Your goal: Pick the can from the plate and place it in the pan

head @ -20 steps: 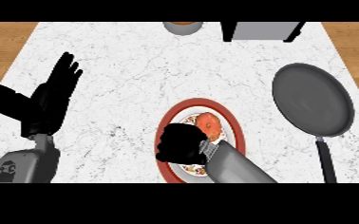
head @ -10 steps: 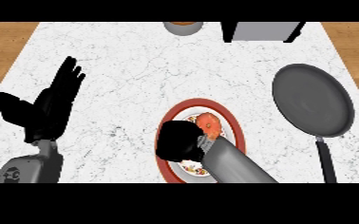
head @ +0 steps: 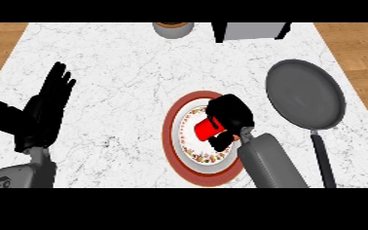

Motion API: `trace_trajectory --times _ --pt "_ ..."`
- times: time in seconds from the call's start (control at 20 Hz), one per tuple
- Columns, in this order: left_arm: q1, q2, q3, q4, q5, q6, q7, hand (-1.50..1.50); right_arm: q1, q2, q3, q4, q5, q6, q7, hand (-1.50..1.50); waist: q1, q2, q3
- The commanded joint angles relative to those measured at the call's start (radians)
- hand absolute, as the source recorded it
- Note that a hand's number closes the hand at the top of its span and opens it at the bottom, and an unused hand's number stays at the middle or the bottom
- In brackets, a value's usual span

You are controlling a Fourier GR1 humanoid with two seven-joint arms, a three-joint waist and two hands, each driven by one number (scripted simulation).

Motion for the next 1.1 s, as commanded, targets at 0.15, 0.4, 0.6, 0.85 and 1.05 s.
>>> trace_trajectory --times 0.15,0.4,0.6,0.85,1.05 --pt "0.028 0.000 -0.011 0.033 0.010 -0.046 -0.046 0.00 -0.011 0.000 -0.046 -0.197 0.099 -0.176 0.502 1.50 0.040 0.005 -0.005" --pt "-0.034 0.001 -0.024 -0.004 0.016 -0.039 0.019 0.00 -0.091 0.000 0.085 -0.395 0.218 -0.122 0.735 1.50 0.061 0.009 -0.003" --pt "-0.052 -0.007 -0.022 0.020 -0.011 -0.011 0.022 0.00 -0.044 0.000 0.146 -0.676 0.232 0.091 0.828 1.50 0.053 0.011 -0.002" --pt "-0.054 0.007 -0.002 0.013 0.021 -0.053 0.028 0.00 -0.082 -0.006 0.026 -0.711 0.223 0.097 0.838 1.50 0.067 0.016 -0.002" --pt "-0.034 -0.032 -0.038 0.016 -0.030 -0.024 -0.008 0.00 -0.092 -0.052 -0.087 -0.689 0.194 0.034 0.793 1.50 0.069 0.017 -0.002"
